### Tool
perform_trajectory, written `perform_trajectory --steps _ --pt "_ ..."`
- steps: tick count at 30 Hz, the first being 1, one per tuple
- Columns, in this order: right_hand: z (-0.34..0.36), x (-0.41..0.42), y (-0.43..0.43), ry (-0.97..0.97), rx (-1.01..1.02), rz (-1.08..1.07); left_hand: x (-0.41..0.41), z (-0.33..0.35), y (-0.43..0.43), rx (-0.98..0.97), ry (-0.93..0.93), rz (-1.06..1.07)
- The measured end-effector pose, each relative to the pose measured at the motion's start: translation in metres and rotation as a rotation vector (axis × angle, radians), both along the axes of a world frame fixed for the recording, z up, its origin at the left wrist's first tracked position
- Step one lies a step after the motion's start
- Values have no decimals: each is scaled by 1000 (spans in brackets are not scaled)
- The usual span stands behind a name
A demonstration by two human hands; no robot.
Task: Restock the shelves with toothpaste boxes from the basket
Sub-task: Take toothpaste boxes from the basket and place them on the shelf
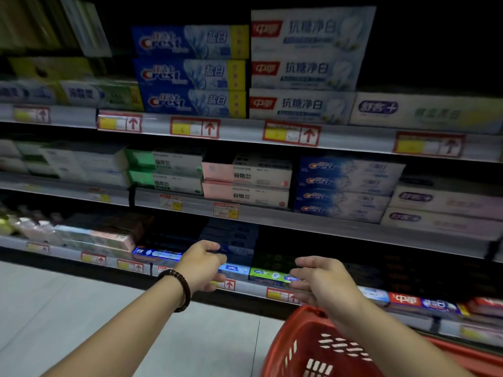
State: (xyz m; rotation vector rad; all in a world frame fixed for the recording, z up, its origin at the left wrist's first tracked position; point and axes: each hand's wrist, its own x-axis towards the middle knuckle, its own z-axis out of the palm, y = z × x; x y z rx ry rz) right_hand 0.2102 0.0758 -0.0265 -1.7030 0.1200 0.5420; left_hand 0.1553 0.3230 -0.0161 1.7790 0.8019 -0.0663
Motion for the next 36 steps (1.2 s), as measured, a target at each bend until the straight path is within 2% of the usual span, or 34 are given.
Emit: perform_trajectory --steps 8,18,26,36 --pt "43 -42 -54 -12 79 -69 -28 57 -58 -13 -59 -115" --pt "71 -96 -150 -69 73 -113 -63 90 -148 -74 -74 -252" --pt "67 -130 -206 12 156 -192 -90 76 -212 -30 -16 -343" --pt "46 -159 -269 -33 -3 -191 -101 32 -291 -39 63 -515"
